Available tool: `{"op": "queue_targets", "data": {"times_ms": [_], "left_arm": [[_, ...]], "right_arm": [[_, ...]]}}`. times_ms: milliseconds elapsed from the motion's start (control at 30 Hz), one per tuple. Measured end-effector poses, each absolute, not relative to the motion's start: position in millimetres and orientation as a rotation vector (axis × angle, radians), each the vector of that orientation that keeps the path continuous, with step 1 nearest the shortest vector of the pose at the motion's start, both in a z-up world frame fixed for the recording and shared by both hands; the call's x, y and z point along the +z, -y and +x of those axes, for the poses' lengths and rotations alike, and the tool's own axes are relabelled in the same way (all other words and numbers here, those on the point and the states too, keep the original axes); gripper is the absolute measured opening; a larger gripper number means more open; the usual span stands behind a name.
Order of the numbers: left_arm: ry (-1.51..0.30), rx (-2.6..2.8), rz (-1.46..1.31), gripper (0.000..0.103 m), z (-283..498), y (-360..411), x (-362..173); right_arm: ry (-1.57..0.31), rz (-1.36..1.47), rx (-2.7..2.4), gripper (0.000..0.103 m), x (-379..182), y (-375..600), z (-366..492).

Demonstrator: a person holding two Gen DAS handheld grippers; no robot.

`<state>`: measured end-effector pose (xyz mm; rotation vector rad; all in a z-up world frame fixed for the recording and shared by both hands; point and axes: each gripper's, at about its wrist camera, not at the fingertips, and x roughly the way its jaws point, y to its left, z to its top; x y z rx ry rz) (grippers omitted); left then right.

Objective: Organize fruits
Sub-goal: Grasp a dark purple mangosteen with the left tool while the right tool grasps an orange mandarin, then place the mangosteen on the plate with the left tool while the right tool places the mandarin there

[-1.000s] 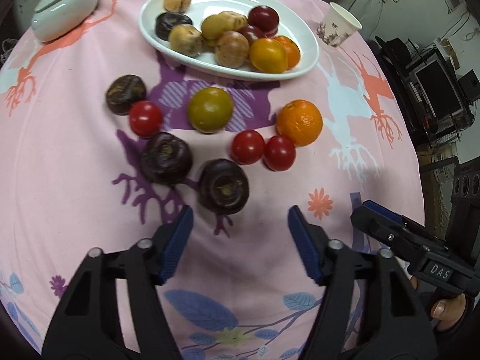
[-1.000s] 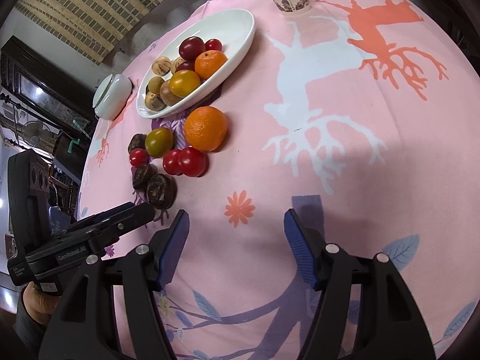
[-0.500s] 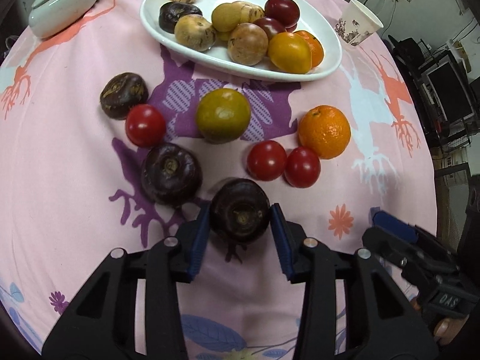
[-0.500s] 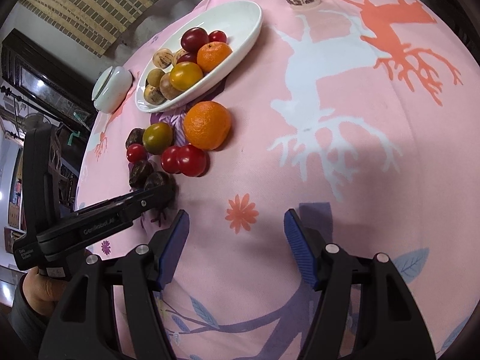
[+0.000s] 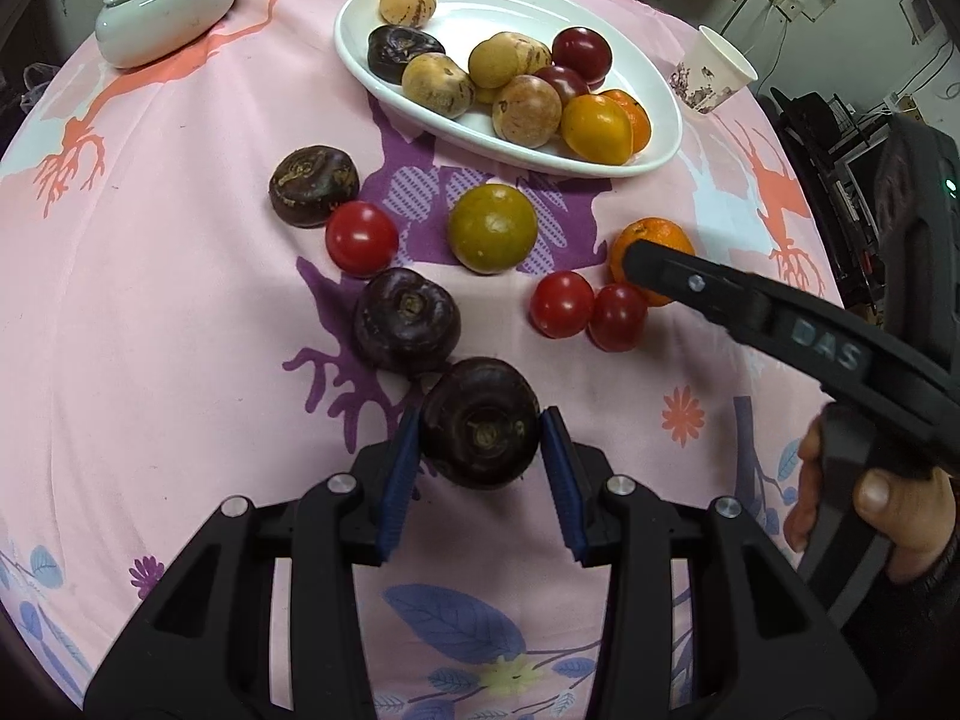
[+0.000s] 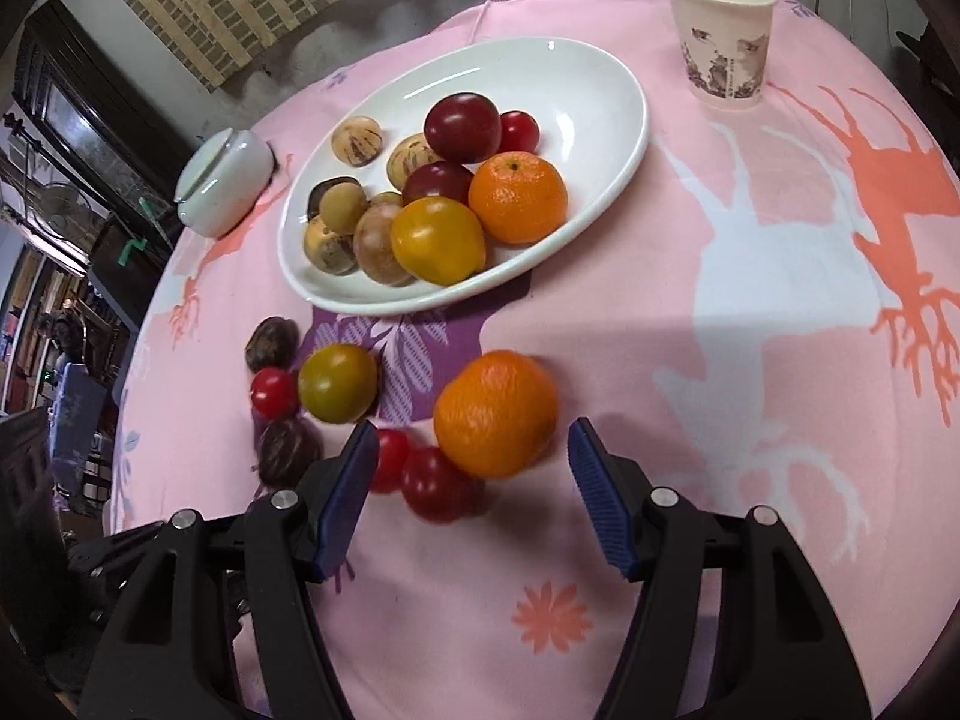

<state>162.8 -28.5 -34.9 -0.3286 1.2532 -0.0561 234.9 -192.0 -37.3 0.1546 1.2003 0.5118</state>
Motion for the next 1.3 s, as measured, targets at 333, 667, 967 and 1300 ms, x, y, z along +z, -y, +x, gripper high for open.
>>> {"op": "queue_targets", "data": {"times_ms": [333, 667, 967, 1300], "left_arm": [[-1.251, -0.064, -0.342, 0.041, 161, 22, -32], [-1.134, -0.079, -0.318, 0.041, 186, 5, 15], [-1.031, -0.083, -0.284, 0.041, 244, 1, 51], [-1.033, -0.065, -0.281, 0.041, 298, -7, 40]], "right_arm": [[-1.186, 0.199, 0.487, 0.043, -33, 209, 243], [-1.076, 0.256, 0.521, 0.043, 18, 237, 237], [-0.980, 0.243, 0.561, 0.044, 43, 222, 277], [-0.994, 0.263, 0.548, 0.044, 24, 205, 325]]}}
